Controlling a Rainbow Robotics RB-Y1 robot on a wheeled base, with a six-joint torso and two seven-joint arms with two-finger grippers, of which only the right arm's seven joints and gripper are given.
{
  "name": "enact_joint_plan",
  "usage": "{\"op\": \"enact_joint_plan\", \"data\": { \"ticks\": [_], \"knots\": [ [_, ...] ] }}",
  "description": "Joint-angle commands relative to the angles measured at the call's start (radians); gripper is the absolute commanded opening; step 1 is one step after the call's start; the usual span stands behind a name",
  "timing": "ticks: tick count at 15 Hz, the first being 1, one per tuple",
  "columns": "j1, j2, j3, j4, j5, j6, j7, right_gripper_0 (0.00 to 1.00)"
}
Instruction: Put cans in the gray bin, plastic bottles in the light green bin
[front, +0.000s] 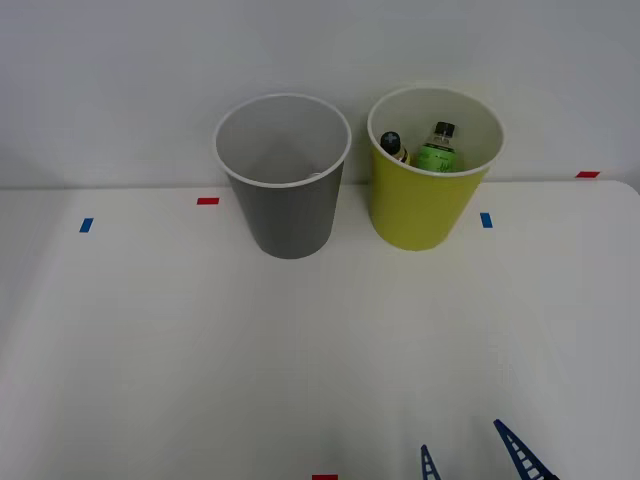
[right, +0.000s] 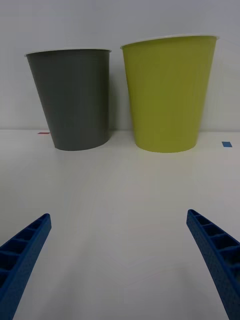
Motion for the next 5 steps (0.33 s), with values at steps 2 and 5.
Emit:
{"op": "enact_joint_plan", "data": {
  "ticks": [2, 5],
  "knots": [
    [0.000, 0.000, 0.000, 0.000, 0.000, 0.000, 0.000, 0.93],
    [0.000, 0.000, 0.000, 0.000, 0.000, 0.000, 0.000, 0.94]
  ]
}}
